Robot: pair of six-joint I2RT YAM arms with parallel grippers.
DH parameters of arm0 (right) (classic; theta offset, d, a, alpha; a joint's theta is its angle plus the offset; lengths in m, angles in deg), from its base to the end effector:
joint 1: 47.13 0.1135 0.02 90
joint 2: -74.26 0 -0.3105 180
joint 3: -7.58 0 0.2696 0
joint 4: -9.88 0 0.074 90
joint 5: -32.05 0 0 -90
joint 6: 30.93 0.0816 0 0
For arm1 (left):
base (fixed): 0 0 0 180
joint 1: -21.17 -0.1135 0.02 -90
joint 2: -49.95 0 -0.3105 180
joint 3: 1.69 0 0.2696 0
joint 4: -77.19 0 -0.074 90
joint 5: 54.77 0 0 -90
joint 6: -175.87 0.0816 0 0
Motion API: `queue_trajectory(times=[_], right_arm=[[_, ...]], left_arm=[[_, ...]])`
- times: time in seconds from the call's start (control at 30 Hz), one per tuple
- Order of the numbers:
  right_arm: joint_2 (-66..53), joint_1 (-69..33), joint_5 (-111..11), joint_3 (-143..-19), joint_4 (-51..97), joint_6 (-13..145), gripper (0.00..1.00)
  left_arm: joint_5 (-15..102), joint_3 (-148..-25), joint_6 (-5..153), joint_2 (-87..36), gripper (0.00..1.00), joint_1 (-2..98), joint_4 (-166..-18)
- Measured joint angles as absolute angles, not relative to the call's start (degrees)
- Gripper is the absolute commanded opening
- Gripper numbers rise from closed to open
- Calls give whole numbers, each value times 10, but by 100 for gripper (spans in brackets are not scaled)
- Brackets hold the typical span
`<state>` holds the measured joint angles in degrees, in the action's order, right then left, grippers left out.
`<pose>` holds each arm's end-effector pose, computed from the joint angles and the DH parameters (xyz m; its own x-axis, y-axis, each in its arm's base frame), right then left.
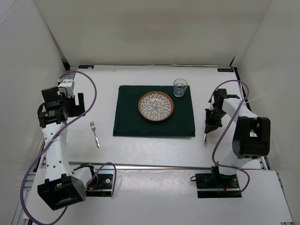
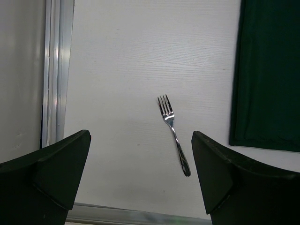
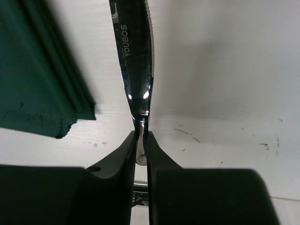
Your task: Set the dinner table for one person
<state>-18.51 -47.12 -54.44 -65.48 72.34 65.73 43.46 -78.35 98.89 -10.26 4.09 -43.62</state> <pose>0.3100 0.0050 0.1787 -0.9850 0.1156 -0.1283 0.1064 0.9914 0.0760 0.2309 0.0587 0.3543 -0.6749 0.0259 -0.7374 -0.0391 0.9967 0.0708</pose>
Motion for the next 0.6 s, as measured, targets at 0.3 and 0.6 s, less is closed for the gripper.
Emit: queue_trajectory(times=[0.3, 0.6], right_arm=[[-180, -457, -479, -690, 742, 633, 0], [-196, -418, -404, -737, 743, 628, 0]], left_arm=[[437, -784, 987, -98, 100, 41, -436], [437, -784, 980, -98, 100, 41, -436]])
